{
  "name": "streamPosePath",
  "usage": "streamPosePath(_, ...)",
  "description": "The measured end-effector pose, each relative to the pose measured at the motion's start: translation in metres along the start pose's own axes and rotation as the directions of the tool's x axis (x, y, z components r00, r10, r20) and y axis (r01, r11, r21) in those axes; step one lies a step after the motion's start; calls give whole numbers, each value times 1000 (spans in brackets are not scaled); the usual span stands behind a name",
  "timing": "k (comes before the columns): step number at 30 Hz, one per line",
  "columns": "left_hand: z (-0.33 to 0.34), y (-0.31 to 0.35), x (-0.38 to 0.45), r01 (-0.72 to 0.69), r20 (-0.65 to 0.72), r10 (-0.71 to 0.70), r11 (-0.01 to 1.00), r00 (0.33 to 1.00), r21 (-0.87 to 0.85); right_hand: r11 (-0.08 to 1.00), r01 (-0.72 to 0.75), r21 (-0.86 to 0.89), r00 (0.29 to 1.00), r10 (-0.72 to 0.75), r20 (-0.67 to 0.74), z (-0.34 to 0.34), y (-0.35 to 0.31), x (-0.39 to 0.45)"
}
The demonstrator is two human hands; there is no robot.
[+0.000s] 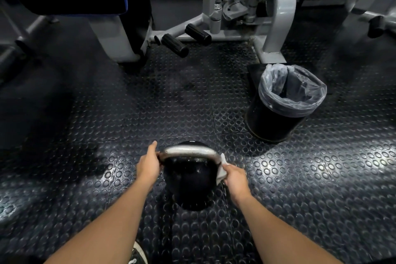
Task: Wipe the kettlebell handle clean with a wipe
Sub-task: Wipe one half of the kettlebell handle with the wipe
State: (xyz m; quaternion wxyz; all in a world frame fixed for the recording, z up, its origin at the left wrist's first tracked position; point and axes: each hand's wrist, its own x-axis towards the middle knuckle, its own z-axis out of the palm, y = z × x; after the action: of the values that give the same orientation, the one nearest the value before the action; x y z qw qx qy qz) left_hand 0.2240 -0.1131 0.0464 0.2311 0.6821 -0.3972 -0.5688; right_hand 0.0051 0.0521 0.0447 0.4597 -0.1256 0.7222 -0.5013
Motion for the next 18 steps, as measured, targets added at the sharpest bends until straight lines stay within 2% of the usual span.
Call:
streamPosePath(5, 0, 7, -15, -12, 10, 12, 999, 1000, 39, 999, 40, -6, 999, -40, -21, 10, -32, 6)
streamPosePath(10, 1, 18, -28, 7, -31, -1, 986, 1000, 164, 999, 27, 18, 1000, -27, -3, 3, -14, -3)
streamPosePath(14, 1, 29, -42, 31, -26, -27, 984, 999, 175, 1000, 4, 13, 1000, -4, -20, 9, -26, 4)
streamPosePath(18, 4, 38, -51, -18, -19, 23, 980, 1000, 199, 997, 74, 33, 997, -74, -7, 9, -31, -1)
